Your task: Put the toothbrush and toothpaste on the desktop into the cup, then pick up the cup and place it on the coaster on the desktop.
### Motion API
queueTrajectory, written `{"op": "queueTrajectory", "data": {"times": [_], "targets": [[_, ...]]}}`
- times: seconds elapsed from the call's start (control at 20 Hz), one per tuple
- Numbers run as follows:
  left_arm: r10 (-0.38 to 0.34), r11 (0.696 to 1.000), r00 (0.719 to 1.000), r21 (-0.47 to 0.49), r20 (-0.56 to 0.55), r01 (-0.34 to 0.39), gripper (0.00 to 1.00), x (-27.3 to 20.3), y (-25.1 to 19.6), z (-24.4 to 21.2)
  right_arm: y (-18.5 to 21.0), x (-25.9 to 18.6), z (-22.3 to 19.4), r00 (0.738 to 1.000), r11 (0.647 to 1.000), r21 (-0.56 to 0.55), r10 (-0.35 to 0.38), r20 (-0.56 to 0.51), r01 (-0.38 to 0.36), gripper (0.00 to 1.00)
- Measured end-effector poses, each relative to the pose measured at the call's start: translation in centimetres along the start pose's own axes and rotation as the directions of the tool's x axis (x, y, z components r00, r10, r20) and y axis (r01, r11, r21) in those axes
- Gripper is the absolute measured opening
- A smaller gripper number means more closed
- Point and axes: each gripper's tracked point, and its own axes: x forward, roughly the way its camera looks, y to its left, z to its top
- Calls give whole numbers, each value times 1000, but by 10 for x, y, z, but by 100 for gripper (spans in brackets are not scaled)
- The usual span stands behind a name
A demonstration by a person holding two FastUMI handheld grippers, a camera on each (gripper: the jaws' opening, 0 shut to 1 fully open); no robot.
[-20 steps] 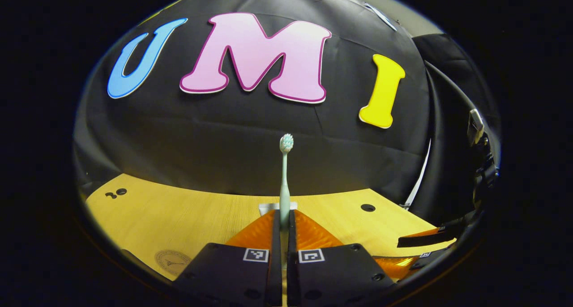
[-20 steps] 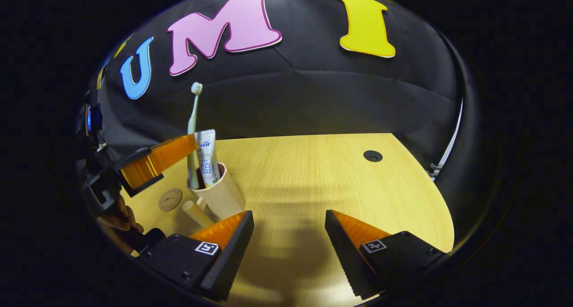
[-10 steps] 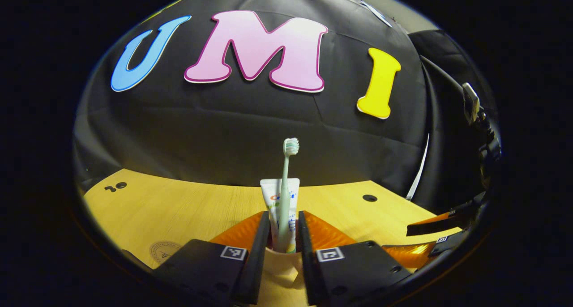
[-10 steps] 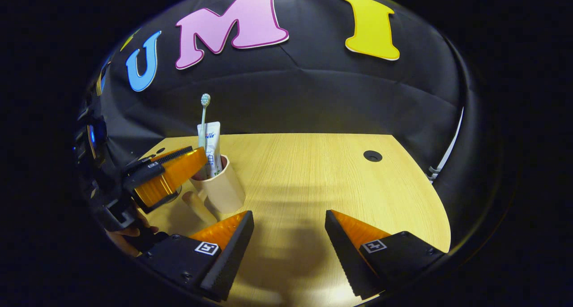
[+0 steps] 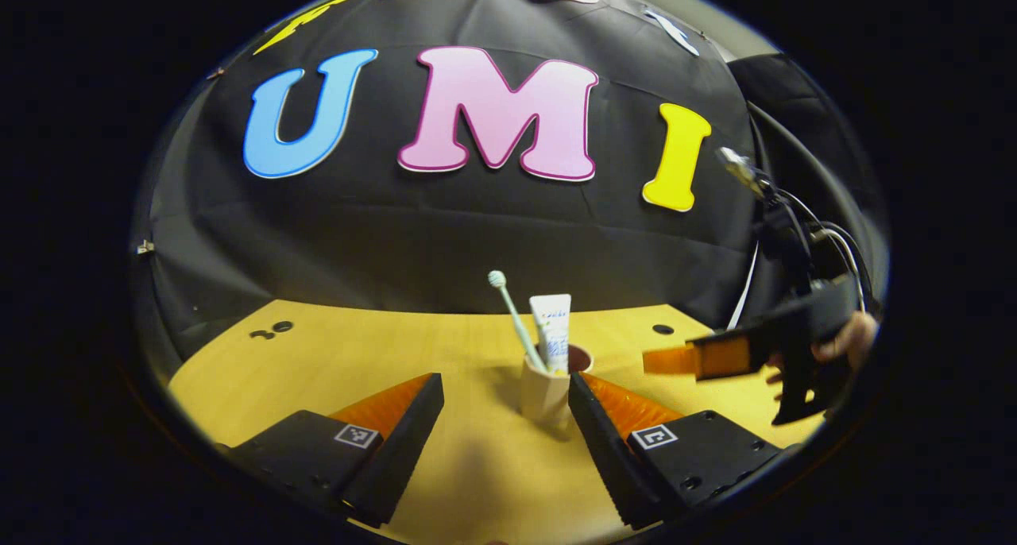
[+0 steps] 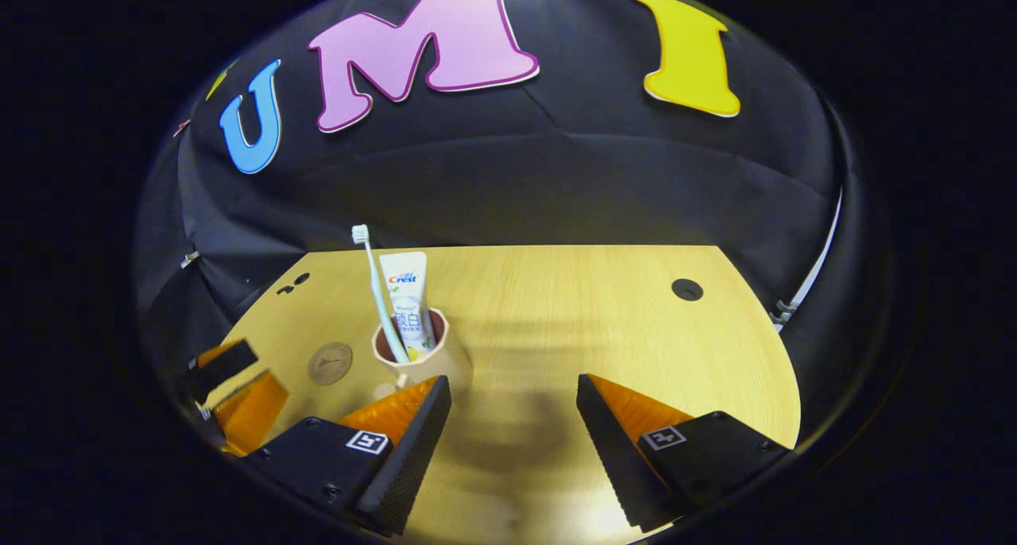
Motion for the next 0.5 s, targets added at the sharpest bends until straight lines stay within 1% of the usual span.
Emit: {"op": "queueTrajectory", "data": {"times": [0.15, 0.25, 0.3, 0.4, 0.5], "targets": [[22, 999, 998, -42, -65, -25, 99, -37, 16, -20, 13, 11, 10, 999, 1000, -13, 10, -49, -11, 98], [40, 996, 994, -76, -98, -48, 100, -55, 26, -32, 24, 18, 6, 993, 1000, -11, 21, -118, -22, 98], [49, 994, 993, -87, -109, -59, 99, -62, 30, -34, 29, 21, 1, 986, 1000, -8, 20, -163, -22, 98], [72, 993, 991, -86, -114, -82, 99, -70, 42, -37, 33, 25, -8, 966, 1000, 6, 2, -260, -1, 98], [103, 989, 987, -90, -121, -114, 99, -73, 58, -37, 46, 32, -10, 951, 999, 35, 15, -309, -4, 99]]}}
